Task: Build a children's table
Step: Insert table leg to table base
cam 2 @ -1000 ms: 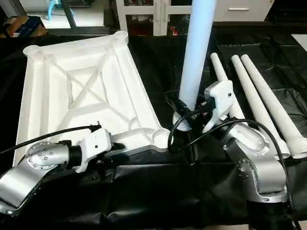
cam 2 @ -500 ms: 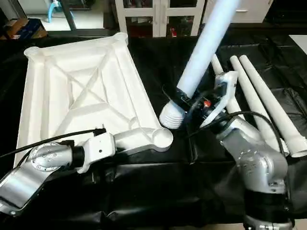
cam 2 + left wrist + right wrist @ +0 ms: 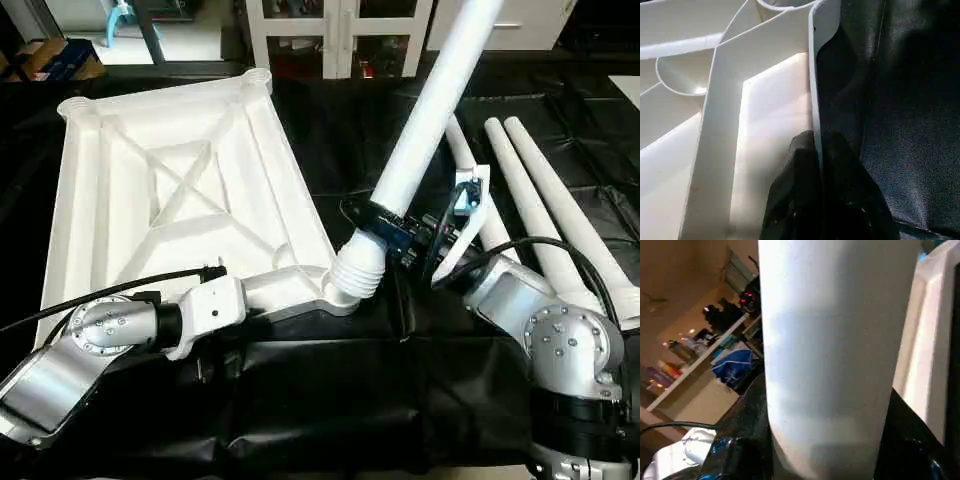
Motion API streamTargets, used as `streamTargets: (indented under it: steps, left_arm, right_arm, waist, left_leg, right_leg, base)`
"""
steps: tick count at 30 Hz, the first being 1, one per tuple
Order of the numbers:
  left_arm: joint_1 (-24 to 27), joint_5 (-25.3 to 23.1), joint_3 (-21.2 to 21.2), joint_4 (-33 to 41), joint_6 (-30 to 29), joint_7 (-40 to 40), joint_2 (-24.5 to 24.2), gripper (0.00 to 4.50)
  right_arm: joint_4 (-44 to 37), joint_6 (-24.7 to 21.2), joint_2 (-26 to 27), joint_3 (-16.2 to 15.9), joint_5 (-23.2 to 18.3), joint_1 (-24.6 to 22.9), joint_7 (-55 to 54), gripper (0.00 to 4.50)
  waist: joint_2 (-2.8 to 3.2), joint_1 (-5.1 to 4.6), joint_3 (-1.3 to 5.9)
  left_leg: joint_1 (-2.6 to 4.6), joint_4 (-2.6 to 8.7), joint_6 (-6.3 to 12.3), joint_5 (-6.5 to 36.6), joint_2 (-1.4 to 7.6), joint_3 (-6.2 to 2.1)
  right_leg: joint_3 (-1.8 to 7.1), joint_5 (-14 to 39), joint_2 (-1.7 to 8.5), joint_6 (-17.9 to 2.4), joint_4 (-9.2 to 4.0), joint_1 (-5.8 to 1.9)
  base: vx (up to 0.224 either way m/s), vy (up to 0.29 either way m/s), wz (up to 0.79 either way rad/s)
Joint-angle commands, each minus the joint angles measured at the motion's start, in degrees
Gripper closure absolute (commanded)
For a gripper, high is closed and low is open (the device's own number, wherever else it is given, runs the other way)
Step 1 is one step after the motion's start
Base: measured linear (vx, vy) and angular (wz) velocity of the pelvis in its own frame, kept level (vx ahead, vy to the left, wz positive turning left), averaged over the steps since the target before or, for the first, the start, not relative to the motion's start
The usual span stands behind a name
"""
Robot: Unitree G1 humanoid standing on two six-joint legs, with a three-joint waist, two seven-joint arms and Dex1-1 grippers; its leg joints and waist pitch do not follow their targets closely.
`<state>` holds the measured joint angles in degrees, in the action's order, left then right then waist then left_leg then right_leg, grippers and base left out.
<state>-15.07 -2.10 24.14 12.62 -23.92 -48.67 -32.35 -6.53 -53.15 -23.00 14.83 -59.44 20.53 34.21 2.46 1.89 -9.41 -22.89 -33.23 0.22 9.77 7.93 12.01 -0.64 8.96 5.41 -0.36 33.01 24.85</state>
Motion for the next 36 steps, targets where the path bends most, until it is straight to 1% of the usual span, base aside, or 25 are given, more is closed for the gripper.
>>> streamTargets:
  steps: [1,2,3,5,7,9,11,12,13,14,15,16,17,18,20,23,24,26,27,28,30,32,34,35,36]
  left_arm:
    - [2.69,-0.22,2.35,-3.81,-1.37,0.7,0.81,4.5]
    - [2.69,-0.21,2.25,-3.79,-1.4,0.75,0.89,4.5]
    - [2.6,-0.19,2.13,-3.78,-1.49,0.74,0.96,4.5]
    - [2.4,-0.29,2.12,-3.82,-1.43,0.55,0.95,4.5]
    - [2.3,-0.29,2.07,-3.86,-1.45,0.53,0.99,4.5]
    - [2.24,-0.5,1.94,-3.89,-1.42,0.44,1.14,4.5]
    - [2.25,-0.57,1.95,-3.87,-1.38,0.4,1.15,4.5]
    - [2.32,-0.74,1.97,-3.81,-1.31,0.33,1.17,4.5]
    - [2.32,-0.74,1.97,-3.81,-1.31,0.33,1.17,4.5]
    - [2.35,-0.77,1.99,-3.76,-1.29,0.29,1.18,4.5]
    - [2.37,-0.77,2.06,-3.64,-1.29,0.2,1.19,4.5]
    - [2.37,-0.77,2.08,-3.6,-1.29,0.17,1.19,4.5]
    - [2.38,-0.78,2.13,-3.55,-1.28,0.13,1.2,4.5]
    - [2.36,-0.78,2.16,-3.55,-1.28,0.08,1.21,4.5]
    - [2.32,-0.77,2.17,-3.57,-1.29,0.05,1.23,4.5]
    - [2.37,-0.94,2.11,-3.56,-1.22,-0.07,1.22,4.5]
    - [2.38,-0.97,2.08,-3.56,-1.21,-0.09,1.22,4.5]
    - [2.38,-0.96,2.06,-3.57,-1.25,-0.11,1.23,4.5]
    - [2.38,-1.03,2.03,-3.64,-1.22,-0.08,1.26,4.5]
    - [2.39,-1.05,2.03,-3.67,-1.2,-0.06,1.27,4.5]
    - [2.42,-1.09,2.01,-3.65,-1.2,-0.12,1.3,4.5]
    - [2.37,-1.08,1.99,-3.68,-1.2,-0.17,1.37,4.5]
    - [2.29,-1.12,1.96,-3.74,-1.18,-0.23,1.42,4.5]
    - [2.27,-1.14,1.94,-3.74,-1.17,-0.25,1.44,4.5]
    - [2.27,-1.15,1.93,-3.74,-1.16,-0.26,1.44,4.5]
  right_arm:
    - [-0.67,1.56,0.09,-0.53,2.16,0.73,-0.35,2.64]
    - [-0.81,2.42,0.12,-1.03,3.17,0.67,-0.27,2.64]
    - [-0.9,3.88,0.17,-2.16,5.0,0.63,-0.02,2.64]
    - [-1.27,6.8,0.17,-4.44,8.17,0.45,1.16,2.64]
    - [-1.44,7.45,0.2,-5.16,8.82,0.33,1.73,2.64]
    - [-1.64,9.23,-0.56,-7.22,10.97,-0.09,2.85,2.64]
    - [-1.58,10.39,-0.93,-8.06,12.31,-0.21,3.28,2.64]
    - [-1.39,11.86,-1.1,-9.12,14.24,-0.4,4.08,2.64]
    - [-1.39,11.86,-1.1,-9.12,14.24,-0.4,4.08,2.64]
    - [-1.28,12.79,-1.28,-9.87,15.41,-0.51,4.53,2.64]
    - [-1.15,14.63,-1.76,-11.44,17.6,-0.75,5.27,2.64]
    - [-1.11,15.46,-1.96,-12.12,18.56,-0.85,5.58,2.64]
    - [-0.91,17.65,-2.32,-13.58,20.86,-1.12,6.22,2.65]
    - [-0.74,18.67,-2.18,-14.14,21.76,-1.28,6.49,2.65]
    - [-0.62,19.03,-1.96,-14.22,21.98,-1.32,6.55,2.65]
    - [-0.14,22.8,-2.94,-16.95,25.89,-2.19,8.21,2.65]
    - [-0.09,23.61,-3.21,-17.59,26.79,-2.46,8.67,2.65]
    - [-0.08,24.32,-3.31,-17.96,27.35,-2.85,9.05,2.65]
    - [0.01,26.64,-3.4,-18.74,29.13,-3.65,9.57,2.65]
    - [0.05,27.68,-3.48,-19.1,29.9,-3.93,9.73,2.65]
    - [0.58,30.29,-3.11,-19.67,31.52,-4.56,10.03,2.65]
    - [0.88,31.82,-2.65,-19.84,32.35,-5.0,10.15,2.65]
    - [1.22,33.93,-2.13,-20.12,33.36,-5.63,10.2,2.65]
    - [1.37,34.9,-2.03,-20.31,33.85,-5.95,10.27,2.65]
    - [1.4,35.09,-2.0,-20.35,33.94,-6.02,10.29,2.65]
  waist:
    - [-1.56,-0.23,3.27]
    - [-1.62,-0.22,3.28]
    - [-1.43,-0.26,3.14]
    - [-1.47,-0.21,3.15]
    - [-1.48,-0.23,3.02]
    - [-1.48,-0.21,3.02]
    - [-1.44,-0.17,3.04]
    - [-1.49,-0.22,2.99]
    - [-1.48,-0.19,3.0]
    - [-1.48,-0.22,2.95]
    - [-1.57,-0.25,2.81]
    - [-1.57,-0.27,2.78]
    - [-1.58,-0.28,2.74]
    - [-1.69,-0.36,2.61]
    - [-1.68,-0.35,2.55]
    - [-1.69,-0.42,2.45]
    - [-1.68,-0.4,2.36]
    - [-1.68,-0.44,2.38]
    - [-1.6,-0.41,2.39]
    - [-1.64,-0.38,2.44]
    - [-1.66,-0.41,2.41]
    - [-1.54,-0.43,2.27]
    - [-1.57,-0.47,2.29]
    - [-1.53,-0.47,2.28]
    - [-1.58,-0.49,2.34]
  left_leg:
    - [1.93,5.06,0.49,15.38,4.19,-2.52]
    - [1.94,5.09,0.28,15.72,4.2,-2.47]
    - [1.91,5.15,0.09,16.17,4.22,-2.49]
    - [2.0,5.18,0.04,16.63,4.25,-2.48]
    - [2.09,5.26,0.05,17.33,4.24,-2.45]
    - [2.05,5.31,0.15,16.98,4.29,-2.46]
    - [2.03,5.36,0.25,16.92,4.36,-2.48]
    - [1.98,5.38,0.33,16.98,4.33,-2.45]
    - [1.97,5.41,0.27,17.08,4.39,-2.47]
    - [1.99,5.42,0.42,17.27,4.37,-2.48]
    - [1.94,5.49,0.26,17.73,4.43,-2.5]
    - [1.95,5.52,0.05,18.19,4.45,-2.54]
    - [1.98,5.54,0.02,18.52,4.47,-2.51]
    - [1.97,5.59,-0.02,18.93,4.45,-2.53]
    - [1.95,5.63,0.07,19.57,4.44,-2.65]
    - [1.97,5.77,-0.23,20.49,4.59,-2.78]
    - [2.1,5.79,-0.29,21.04,4.58,-2.75]
    - [2.02,5.86,-0.2,21.14,4.6,-2.81]
    - [2.06,5.92,-0.11,21.01,4.65,-2.79]
    - [2.17,5.93,-0.08,20.79,4.68,-2.68]
    - [1.96,6.03,0.33,20.04,4.7,-2.66]
    - [1.96,6.1,0.45,20.42,4.73,-2.68]
    - [1.97,6.18,0.46,20.85,4.76,-2.73]
    - [2.08,6.19,0.4,21.01,4.79,-2.67]
    - [2.07,6.2,0.48,20.76,4.76,-2.65]
  right_leg:
    - [1.62,25.55,2.87,-7.29,-4.4,-1.36]
    - [1.63,25.85,2.92,-7.08,-4.45,-1.29]
    - [1.66,26.08,2.94,-6.92,-4.52,-1.19]
    - [1.72,26.25,2.97,-6.8,-4.58,-1.11]
    - [1.79,26.67,2.93,-6.59,-4.7,-1.01]
    - [1.82,26.03,2.91,-6.7,-4.65,-1.03]
    - [1.84,25.64,2.96,-6.81,-4.62,-1.08]
    - [1.86,25.5,2.91,-6.89,-4.61,-1.1]
    - [1.84,25.65,2.95,-6.86,-4.6,-1.08]
    - [1.9,25.76,2.98,-6.89,-4.65,-1.09]
    - [1.88,26.56,2.98,-6.66,-4.7,-1.02]
    - [1.88,27.31,3.04,-6.39,-4.73,-0.99]
    - [1.93,27.71,3.06,-6.21,-4.82,-0.93]
    - [1.98,28.27,3.05,-5.94,-4.92,-0.87]
    - [2.04,29.61,3.16,-5.58,-5.04,-0.85]
    - [1.98,30.96,3.15,-4.96,-5.15,-0.67]
    - [2.08,31.06,3.14,-4.83,-5.25,-0.58]
    - [2.09,30.36,3.14,-5.01,-5.17,-0.68]
    - [2.1,29.77,3.11,-5.13,-5.17,-0.67]
    - [2.11,29.13,3.11,-5.23,-5.23,-0.64]
    - [2.11,28.01,3.12,-5.56,-5.16,-0.83]
    - [2.15,28.18,3.14,-5.69,-5.19,-0.78]
    - [2.12,28.56,3.15,-5.64,-5.25,-0.85]
    - [2.12,28.61,3.12,-5.59,-5.31,-0.73]
    - [2.11,28.1,3.15,-5.65,-5.32,-0.84]
  base:
    - [0.0,0.0,0.0]
    - [0.0,0.0,0.0]
    - [0.0,0.0,0.0]
    - [0.0,0.0,0.0]
    - [0.0,0.0,0.0]
    - [0.0,0.0,0.0]
    - [0.0,0.0,0.0]
    - [0.0,0.0,0.0]
    - [0.0,0.0,0.0]
    - [0.0,0.0,0.0]
    - [0.0,0.0,0.0]
    - [0.0,0.0,0.0]
    - [0.0,0.0,0.0]
    - [0.0,0.0,0.0]
    - [0.0,0.0,0.0]
    - [0.0,0.0,0.0]
    - [0.0,0.0,0.0]
    - [0.0,0.0,0.0]
    - [0.0,0.0,0.0]
    - [0.0,0.0,0.0]
    - [0.0,0.0,0.0]
    - [0.0,0.0,0.0]
    - [0.0,0.0,0.0]
    - [0.0,0.0,0.0]
    - [0.0,0.0,0.0]
